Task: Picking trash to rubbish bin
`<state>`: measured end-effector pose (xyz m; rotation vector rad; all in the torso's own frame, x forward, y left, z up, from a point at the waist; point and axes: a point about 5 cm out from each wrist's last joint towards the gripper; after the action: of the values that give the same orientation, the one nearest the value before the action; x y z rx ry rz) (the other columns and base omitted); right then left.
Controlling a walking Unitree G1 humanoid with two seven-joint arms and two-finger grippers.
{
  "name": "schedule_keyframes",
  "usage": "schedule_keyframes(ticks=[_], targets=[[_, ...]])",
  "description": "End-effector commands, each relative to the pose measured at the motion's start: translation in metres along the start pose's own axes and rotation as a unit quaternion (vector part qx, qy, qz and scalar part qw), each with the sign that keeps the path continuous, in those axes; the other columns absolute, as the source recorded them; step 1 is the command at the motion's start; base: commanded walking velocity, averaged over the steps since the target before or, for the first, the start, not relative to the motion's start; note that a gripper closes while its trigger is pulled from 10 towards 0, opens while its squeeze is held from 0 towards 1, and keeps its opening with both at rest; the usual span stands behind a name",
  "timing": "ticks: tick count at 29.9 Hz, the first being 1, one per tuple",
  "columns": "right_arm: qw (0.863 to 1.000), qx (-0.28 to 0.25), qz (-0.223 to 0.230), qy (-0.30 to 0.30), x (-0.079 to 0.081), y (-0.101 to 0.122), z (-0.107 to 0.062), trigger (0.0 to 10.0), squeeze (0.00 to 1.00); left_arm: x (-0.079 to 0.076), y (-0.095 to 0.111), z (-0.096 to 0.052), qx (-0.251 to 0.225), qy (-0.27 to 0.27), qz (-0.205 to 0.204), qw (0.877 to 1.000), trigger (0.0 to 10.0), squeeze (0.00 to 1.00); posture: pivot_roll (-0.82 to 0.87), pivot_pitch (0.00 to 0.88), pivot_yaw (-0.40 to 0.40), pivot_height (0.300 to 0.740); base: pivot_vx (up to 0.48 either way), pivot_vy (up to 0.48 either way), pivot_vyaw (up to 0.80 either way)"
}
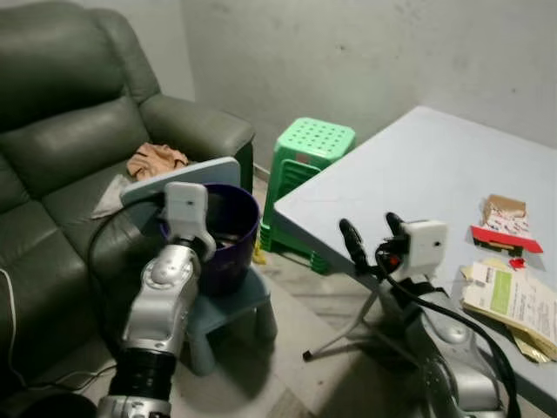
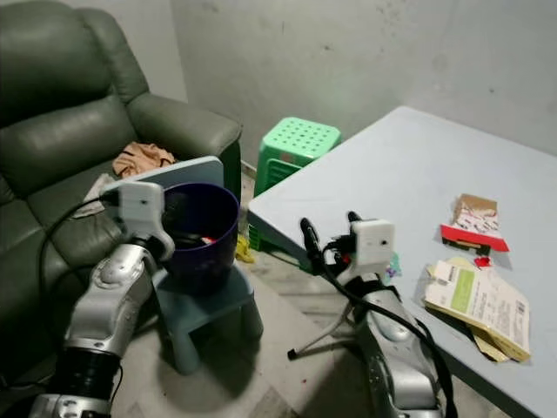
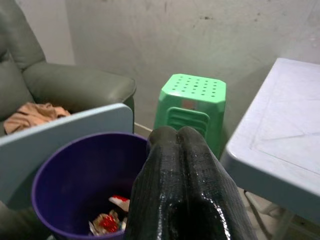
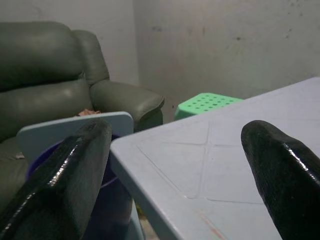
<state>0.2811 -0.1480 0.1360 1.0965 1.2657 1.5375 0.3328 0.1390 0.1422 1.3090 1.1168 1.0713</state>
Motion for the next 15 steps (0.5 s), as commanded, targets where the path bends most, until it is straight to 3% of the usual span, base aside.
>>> schedule_keyframes(ticks=[1,10,15], targets=[[1.0,-0.004,-0.005,-0.007,-0.004,0.004,0.0,10.0,0.0,-0.002,0.003,0.003,0.002,-0.004,0.002,1.0,10.0,0.0,-0.04,0.0,-0.041,0.74,0.0,0.0,0.0],[0.999,0.026,0.01,-0.037,-0.005,-0.002,0.0,10.0,0.0,-0.003,-0.001,0.004,0.026,-0.001,-0.012,1.0,10.0,0.0,-0.05,0.0,-0.041,0.74,0.0,0.0,0.0],[0.995,0.051,0.01,-0.079,-0.009,-0.006,0.002,10.0,0.0,-0.014,-0.007,0.002,0.042,-0.041,0.01,0.998,10.0,0.0,-0.05,0.0,-0.043,0.74,0.0,0.0,0.0]])
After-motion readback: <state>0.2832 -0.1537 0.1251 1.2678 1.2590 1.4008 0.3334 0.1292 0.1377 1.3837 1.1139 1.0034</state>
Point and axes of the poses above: a point about 5 cm out from each wrist's last joint towards the gripper, its own z axis pointing out of the wrist towards the gripper, its own y axis along the axis of the wrist's last joint, x = y × z, and after that the axes turned 1 degree about z, right-handed
